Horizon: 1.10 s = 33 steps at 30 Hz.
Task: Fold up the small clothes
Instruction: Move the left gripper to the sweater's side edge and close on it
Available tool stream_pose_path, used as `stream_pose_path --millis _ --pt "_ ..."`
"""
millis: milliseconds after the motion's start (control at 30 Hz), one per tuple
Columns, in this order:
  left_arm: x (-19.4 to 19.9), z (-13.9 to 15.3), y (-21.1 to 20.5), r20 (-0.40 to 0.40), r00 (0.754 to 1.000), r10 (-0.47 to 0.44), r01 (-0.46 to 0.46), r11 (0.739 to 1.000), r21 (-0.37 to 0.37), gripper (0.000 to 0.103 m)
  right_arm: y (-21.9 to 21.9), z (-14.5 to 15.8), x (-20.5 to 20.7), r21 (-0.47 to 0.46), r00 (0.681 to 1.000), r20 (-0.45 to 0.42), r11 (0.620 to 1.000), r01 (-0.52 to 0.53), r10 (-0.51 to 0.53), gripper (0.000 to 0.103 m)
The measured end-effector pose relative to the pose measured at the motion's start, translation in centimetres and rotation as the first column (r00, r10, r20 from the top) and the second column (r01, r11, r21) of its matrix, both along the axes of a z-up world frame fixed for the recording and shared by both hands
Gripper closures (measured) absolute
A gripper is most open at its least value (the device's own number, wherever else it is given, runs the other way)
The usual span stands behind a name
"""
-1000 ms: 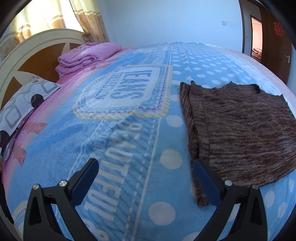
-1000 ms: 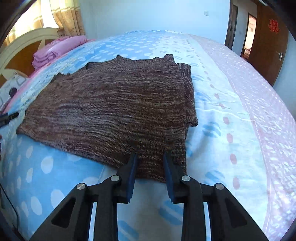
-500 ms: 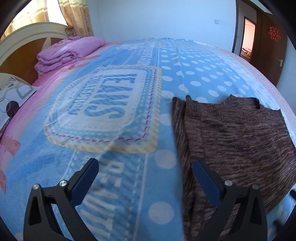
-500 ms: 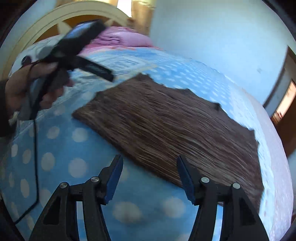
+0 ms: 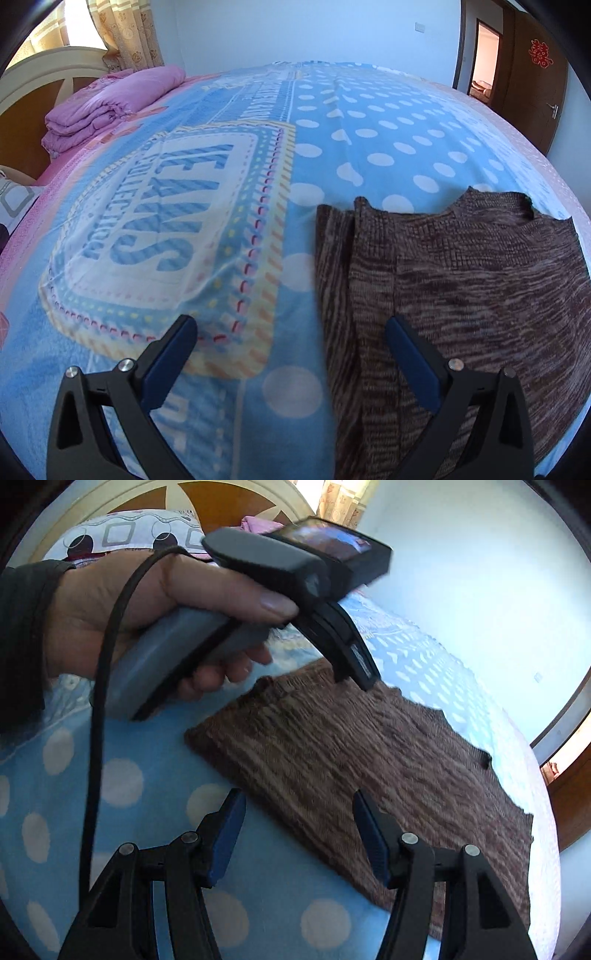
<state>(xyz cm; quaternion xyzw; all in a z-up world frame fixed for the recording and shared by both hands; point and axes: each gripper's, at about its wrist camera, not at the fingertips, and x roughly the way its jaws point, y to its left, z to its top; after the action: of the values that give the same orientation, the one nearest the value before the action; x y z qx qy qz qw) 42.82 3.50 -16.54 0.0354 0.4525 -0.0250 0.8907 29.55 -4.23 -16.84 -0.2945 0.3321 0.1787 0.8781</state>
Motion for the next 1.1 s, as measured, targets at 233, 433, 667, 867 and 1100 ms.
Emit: stream_pose_path --millis 233,433,667,867,1100 --pt "1.0 -0.3 -0.2 -0.005 1.0 0.003 -0.003 1.0 -0.001 0.0 1.9 -0.4 0.8 -0.028 0.999 0.023 0.999 -0.027 0.028 0.042" --pt "1.6 -0.7 -0.3 0.003 1.0 0.009 -0.009 1.0 0.009 0.0 3.0 -0.9 1.7 -0.035 0.999 0.028 0.999 -0.022 0.023 0.042" --pt "2.0 -1.0 0.0 0.005 1.0 -0.001 0.002 1.0 -0.031 0.0 3.3 -1.1 1.8 -0.001 0.999 -0.012 0.999 -0.037 0.037 0.07" --pt "1.9 -0.9 -0.7 0.017 0.999 -0.034 0.034 0.999 -0.015 0.012 3.1 -1.1 1.8 0.02 0.999 -0.026 0.999 -0.029 0.029 0.082" --pt "1.4 -0.6 -2.0 0.037 0.993 -0.109 0.109 0.994 -0.004 0.044 3.0 -1.2 2.3 0.019 1.0 -0.022 1.0 -0.013 0.013 0.089"
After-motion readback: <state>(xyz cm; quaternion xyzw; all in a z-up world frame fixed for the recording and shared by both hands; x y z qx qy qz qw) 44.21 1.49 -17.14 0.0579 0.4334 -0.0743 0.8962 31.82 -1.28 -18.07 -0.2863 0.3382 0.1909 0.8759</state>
